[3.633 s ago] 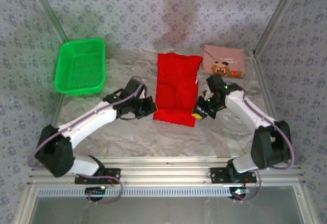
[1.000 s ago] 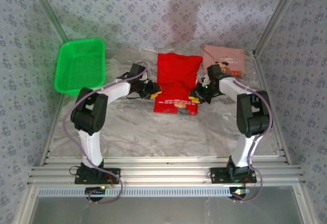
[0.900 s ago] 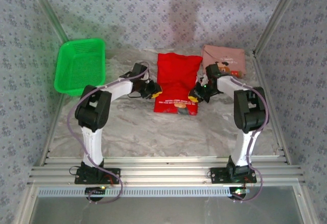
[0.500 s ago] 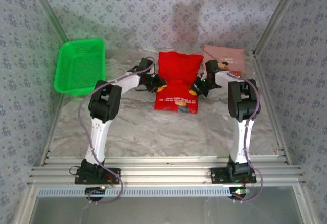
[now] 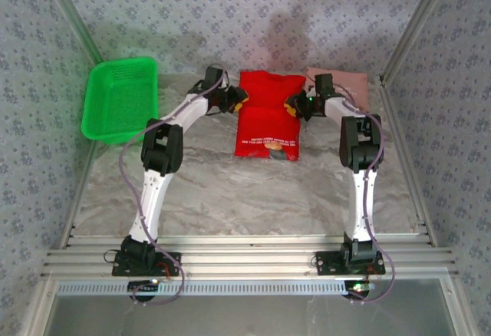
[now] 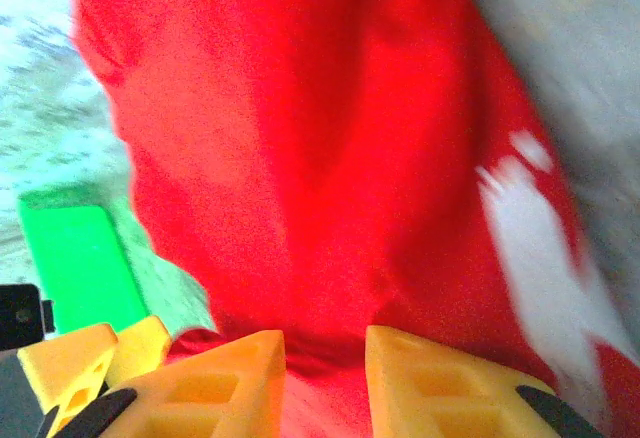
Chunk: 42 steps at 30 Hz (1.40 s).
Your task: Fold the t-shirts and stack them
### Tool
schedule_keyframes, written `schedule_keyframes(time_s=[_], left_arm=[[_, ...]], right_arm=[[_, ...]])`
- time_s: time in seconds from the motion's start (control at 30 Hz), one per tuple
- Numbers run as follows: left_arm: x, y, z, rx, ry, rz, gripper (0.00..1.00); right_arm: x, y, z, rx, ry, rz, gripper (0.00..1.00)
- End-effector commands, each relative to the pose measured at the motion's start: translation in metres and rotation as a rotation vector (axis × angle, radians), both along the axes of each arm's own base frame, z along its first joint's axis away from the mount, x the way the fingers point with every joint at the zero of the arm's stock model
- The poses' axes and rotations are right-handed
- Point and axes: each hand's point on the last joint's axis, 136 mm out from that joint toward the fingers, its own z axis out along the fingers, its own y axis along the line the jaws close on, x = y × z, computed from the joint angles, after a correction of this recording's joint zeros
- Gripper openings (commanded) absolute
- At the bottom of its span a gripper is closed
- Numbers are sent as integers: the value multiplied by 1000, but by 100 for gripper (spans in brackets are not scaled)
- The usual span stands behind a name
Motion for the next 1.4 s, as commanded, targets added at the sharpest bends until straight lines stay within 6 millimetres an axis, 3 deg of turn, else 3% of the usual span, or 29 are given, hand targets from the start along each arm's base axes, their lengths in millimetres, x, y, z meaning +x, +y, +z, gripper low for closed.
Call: schedule_keyframes(time_s=[0.0,0.1,0.17,0.3,0.4,0.53,0.63,0.73,0.83,1.07,1.37], left_arm=[[26,-4,34,-86,-64,64,44],[32,4,63,-113,-94,54,48],[26,19,91,-70,-155,38,53],[-8,41,144,8,-253,-42,63],[-51,50,151,73,-249,-118,68],[-109,51,124,18,-148,-175,77],[-155,40,86,17,-35,-245,78],[-192,27,49,-4,60,-294,77],[-213,18,23,-20,128,-307,76],[-217,12,-11,-20,188,-269,74],[-203,6,-39,10,212,-228,70]], right_arm=[[33,4,29,99,-90,-54,32],[35,4,53,133,-124,-59,33],[21,2,88,100,-185,-17,37],[-39,-14,120,-101,-161,84,52],[-94,-26,121,-161,-115,121,66],[-156,-25,95,-126,-36,146,72],[-197,-18,58,-116,44,167,72],[-222,-10,32,-89,103,178,72],[-235,-1,17,-94,123,189,72],[-238,-2,-17,-122,179,178,70],[-210,-7,-36,-137,194,149,65]])
